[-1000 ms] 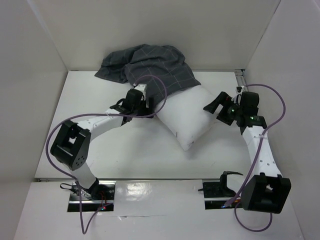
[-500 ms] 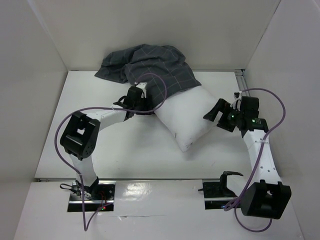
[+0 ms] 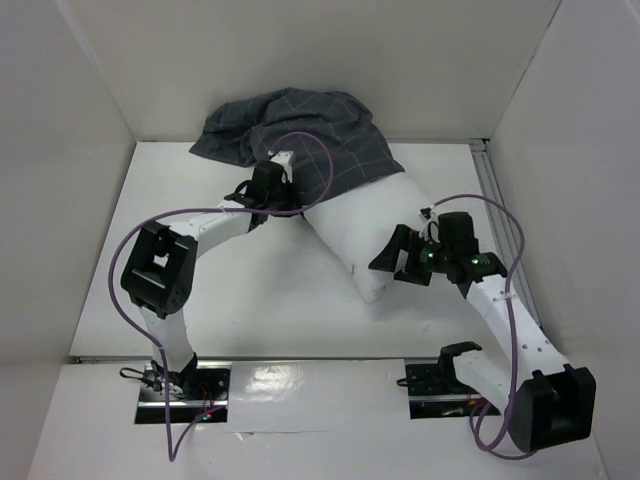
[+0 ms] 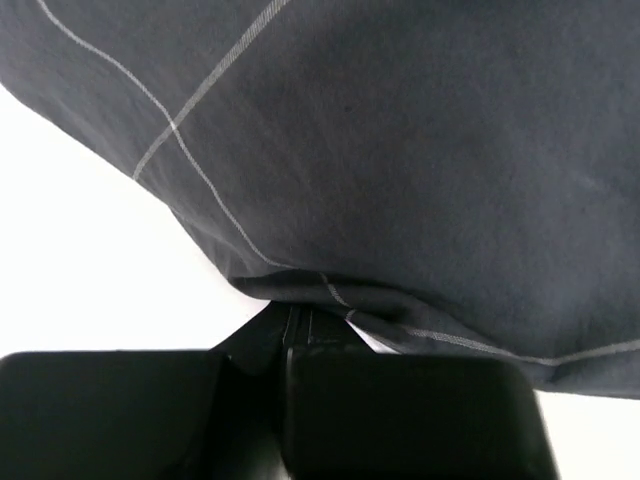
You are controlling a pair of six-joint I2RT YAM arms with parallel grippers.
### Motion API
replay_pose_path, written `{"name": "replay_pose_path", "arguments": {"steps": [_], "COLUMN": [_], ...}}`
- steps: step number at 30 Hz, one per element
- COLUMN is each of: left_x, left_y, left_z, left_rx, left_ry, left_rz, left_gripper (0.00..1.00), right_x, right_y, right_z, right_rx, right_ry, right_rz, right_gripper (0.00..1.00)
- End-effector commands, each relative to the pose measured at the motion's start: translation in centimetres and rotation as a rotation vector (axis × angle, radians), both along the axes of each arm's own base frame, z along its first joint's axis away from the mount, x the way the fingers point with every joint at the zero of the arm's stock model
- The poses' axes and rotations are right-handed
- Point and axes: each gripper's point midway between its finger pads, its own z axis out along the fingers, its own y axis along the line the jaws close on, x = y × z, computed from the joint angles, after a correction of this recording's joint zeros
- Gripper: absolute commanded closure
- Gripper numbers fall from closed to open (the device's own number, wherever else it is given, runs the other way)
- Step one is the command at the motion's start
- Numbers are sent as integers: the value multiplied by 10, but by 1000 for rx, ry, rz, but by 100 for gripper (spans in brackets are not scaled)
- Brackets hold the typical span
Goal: Put the pillow into the pillowcase
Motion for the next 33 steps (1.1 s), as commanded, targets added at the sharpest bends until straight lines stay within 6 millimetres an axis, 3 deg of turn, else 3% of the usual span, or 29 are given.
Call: {"name": "replay_pose_path", "arguments": {"steps": [1,2,3,4,5,6,8,9,11,12,14,15,17,20,21,23,24,26,27,29,30,31,33], "left_x": [-1,-15,-22,-34,-50,-61,-88,-107,-134,-156,-176,-185,-189,-178,-172,-164,-164,-181,-190,-214,-231,-242,-256], "left_y": [-7,-13,-18,-22,-37,-45,-63,-84,-109,-130,-149,-161,-163,-160,-154,-144,-138,-124,-120,-113,-105,-100,-89], "left_z": [43,39,45,59,62,68,85,96,113,129,142,161,173,213,240,269,293,328,344,355,376,382,386], "left_rx": [-52,-44,-57,-72,-95,-105,-162,-195,-258,-303,-337,-367,-381,-374,-365,-346,-355,-392,-410,-433,-463,-470,-478], "left_ry": [-95,-77,-83,-99,-89,-87,-69,-70,-57,-63,-70,-91,-90,-191,-244,-304,-327,-366,-384,-353,-368,-361,-314], "left_rz": [-34,-55,-79,-103,-148,-181,-241,-301,-390,-450,-517,-552,-576,-586,-588,-574,-566,-572,-594,-607,-605,-606,-590], "left_gripper": [100,100,100,100,100,100,100,100,100,100,100,100,100,100,100,100,100,100,100,100,100,100,100], "right_x": [20,26,31,41,50,68,89,106,124,135,148,158,159,156,156,141,126,109,89,70,60,39,19], "right_y": [27,40,43,46,49,54,58,61,59,56,49,42,38,32,22,13,6,-3,-8,-16,-19,-24,-31], "right_z": [13,12,8,10,4,23,41,56,67,68,68,65,61,68,71,90,104,108,117,123,125,131,136], "right_rx": [66,74,67,55,56,80,93,93,85,81,100,114,134,137,120,88,70,-7,-34,-86,-112,-132,-167], "right_ry": [-89,-98,-98,-122,-107,-180,-236,-263,-302,-316,-320,-321,-301,-315,-329,-374,-392,-419,-420,-429,-436,-421,-407], "right_rz": [-3,9,0,-11,-17,-16,-13,-24,-45,-63,-104,-120,-122,-119,-131,-120,-118,-104,-100,-95,-75,-75,-76], "right_gripper": [0,0,0,7,35,57,88,100,100,100,100,100,100,100,100,100,100,100,100,100,100,100,100]}}
